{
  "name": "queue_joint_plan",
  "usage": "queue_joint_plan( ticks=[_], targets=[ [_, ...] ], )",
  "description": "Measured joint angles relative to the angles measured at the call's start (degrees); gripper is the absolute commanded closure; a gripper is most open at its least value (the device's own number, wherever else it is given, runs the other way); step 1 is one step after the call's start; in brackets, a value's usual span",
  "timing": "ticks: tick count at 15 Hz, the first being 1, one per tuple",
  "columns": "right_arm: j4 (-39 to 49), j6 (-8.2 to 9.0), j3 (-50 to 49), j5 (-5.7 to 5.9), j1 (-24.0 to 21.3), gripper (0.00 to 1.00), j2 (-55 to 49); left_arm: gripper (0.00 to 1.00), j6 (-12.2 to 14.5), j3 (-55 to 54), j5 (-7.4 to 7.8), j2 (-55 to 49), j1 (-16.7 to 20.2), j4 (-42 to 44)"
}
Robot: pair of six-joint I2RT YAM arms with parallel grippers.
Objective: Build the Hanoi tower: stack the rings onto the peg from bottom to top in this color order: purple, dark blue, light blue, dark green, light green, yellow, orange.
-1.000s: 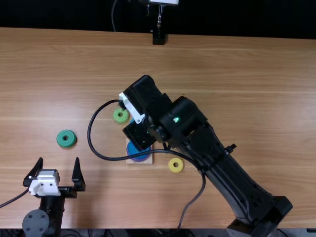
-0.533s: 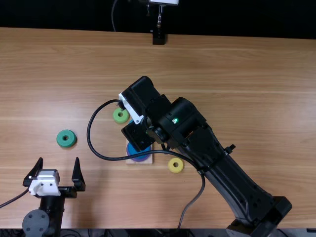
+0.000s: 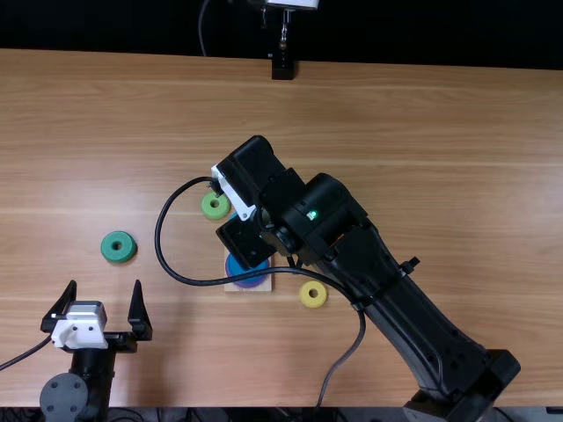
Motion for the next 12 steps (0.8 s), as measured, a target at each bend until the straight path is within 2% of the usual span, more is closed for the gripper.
queue_joint_plan(
  ticks=[12],
  targets=[
    [0.0, 0.15, -1.0, 0.02, 0.0, 1.00, 0.0, 0.00, 0.0, 0.0, 0.00, 0.0, 0.0, 0.0]
  ],
)
